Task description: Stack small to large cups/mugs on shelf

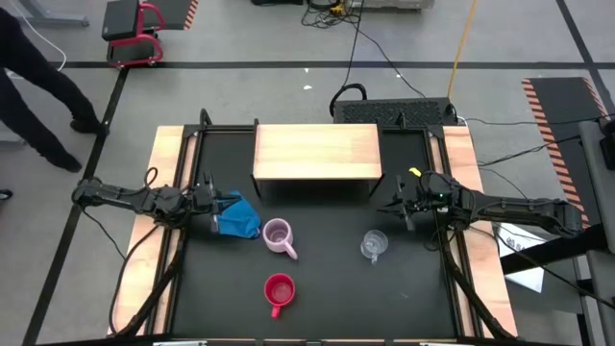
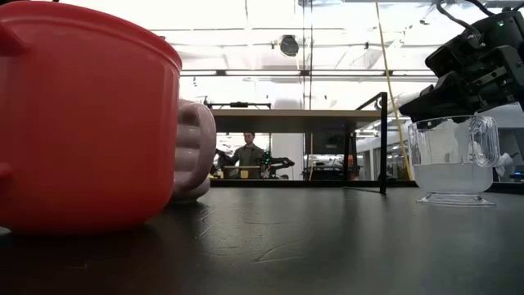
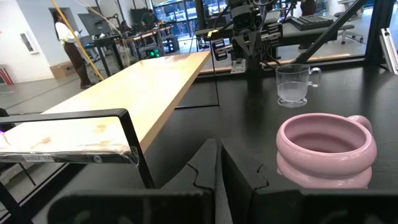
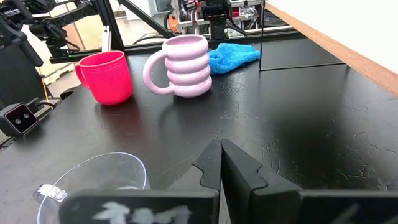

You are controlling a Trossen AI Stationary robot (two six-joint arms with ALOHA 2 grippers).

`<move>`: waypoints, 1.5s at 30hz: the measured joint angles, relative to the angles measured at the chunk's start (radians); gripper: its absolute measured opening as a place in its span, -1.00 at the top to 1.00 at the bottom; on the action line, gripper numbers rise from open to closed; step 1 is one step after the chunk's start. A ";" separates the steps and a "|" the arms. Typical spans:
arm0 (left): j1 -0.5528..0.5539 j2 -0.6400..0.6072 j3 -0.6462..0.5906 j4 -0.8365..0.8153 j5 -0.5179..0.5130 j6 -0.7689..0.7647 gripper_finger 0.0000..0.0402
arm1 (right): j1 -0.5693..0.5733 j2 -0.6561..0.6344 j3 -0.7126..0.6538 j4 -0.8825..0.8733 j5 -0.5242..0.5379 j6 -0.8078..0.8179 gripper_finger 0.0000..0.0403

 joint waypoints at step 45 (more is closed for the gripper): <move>0.000 0.000 0.000 0.230 -0.002 0.011 0.87 | 0.000 0.000 0.000 0.297 -0.005 0.032 1.00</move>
